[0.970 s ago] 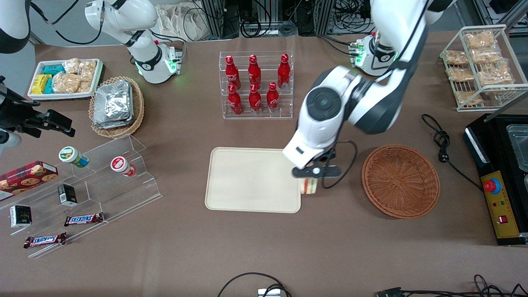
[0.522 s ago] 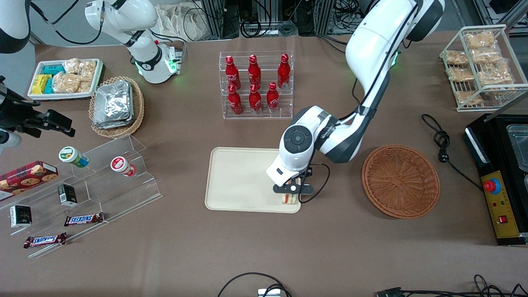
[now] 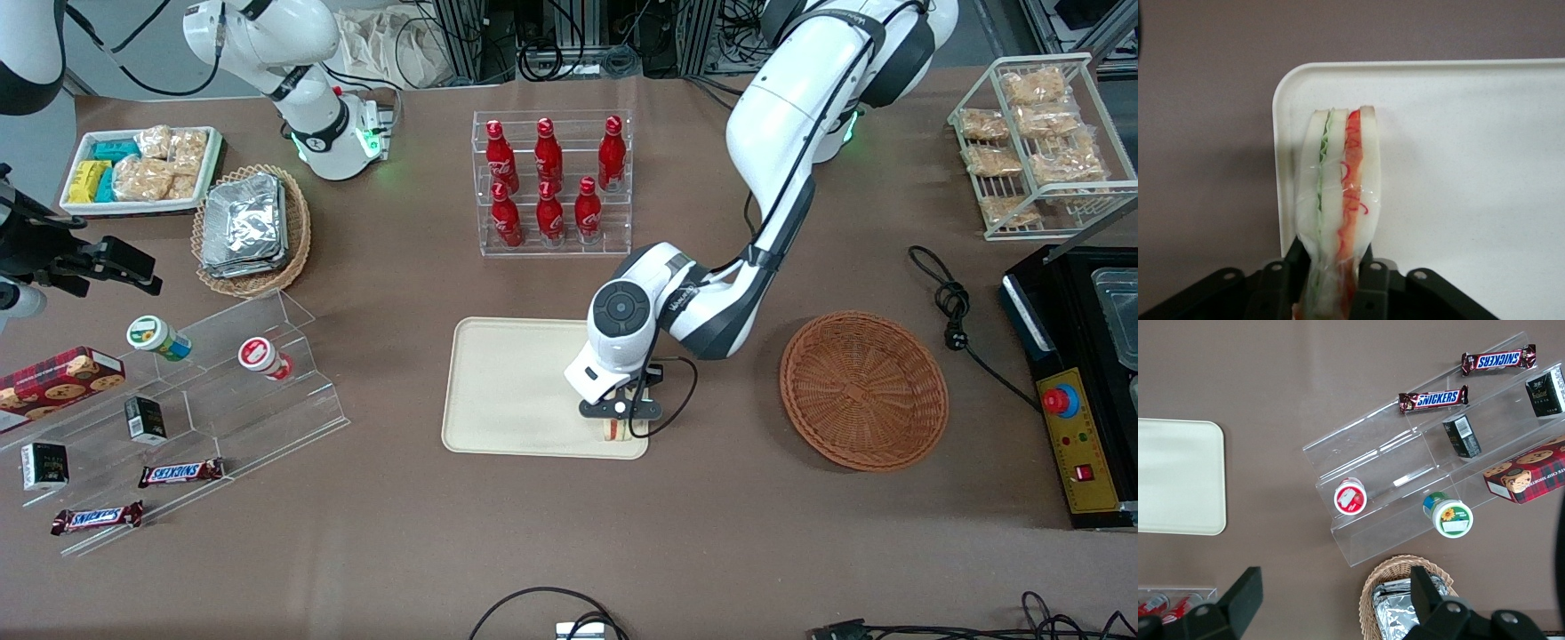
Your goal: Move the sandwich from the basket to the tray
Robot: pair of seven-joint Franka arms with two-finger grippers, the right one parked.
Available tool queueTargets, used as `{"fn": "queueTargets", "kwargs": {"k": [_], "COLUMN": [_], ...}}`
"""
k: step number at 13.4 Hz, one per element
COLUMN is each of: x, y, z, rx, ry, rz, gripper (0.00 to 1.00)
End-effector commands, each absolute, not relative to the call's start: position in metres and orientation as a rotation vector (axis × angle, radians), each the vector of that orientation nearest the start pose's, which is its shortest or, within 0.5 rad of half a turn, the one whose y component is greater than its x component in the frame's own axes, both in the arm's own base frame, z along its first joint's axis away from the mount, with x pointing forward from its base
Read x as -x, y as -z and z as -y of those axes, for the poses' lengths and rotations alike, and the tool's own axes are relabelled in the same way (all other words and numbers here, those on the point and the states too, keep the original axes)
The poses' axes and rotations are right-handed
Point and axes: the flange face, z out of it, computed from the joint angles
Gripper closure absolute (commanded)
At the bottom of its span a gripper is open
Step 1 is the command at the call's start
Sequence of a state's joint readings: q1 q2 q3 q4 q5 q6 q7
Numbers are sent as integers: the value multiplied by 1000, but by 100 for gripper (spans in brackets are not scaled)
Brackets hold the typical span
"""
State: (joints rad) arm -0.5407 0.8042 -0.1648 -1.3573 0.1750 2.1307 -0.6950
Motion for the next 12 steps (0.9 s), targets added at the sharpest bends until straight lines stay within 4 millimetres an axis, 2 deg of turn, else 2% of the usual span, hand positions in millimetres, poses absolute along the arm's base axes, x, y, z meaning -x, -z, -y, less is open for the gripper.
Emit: {"fn": "queueTargets", "kwargs": {"k": [1, 2, 3, 4, 6, 7, 9, 10, 11, 12], "x": [-589, -592, -602, -612, -619, -627, -629, -632, -631, -627], "y": [-288, -318, -356, -392, -452, -480, -521, -540, -553, -561], "z": [452, 442, 421, 392, 347, 310, 263, 233, 208, 190], "rx": [3117, 3116, 3130, 3145, 3173, 3173, 3150, 3148, 3136, 3117], "ry": [85, 89, 96, 92, 76, 84, 106, 131, 106, 70], "rz": [-48, -30, 20, 62, 15, 22, 2, 19, 6, -81], "gripper": [0, 0, 0, 0, 0, 0, 0, 0, 0, 0]}}
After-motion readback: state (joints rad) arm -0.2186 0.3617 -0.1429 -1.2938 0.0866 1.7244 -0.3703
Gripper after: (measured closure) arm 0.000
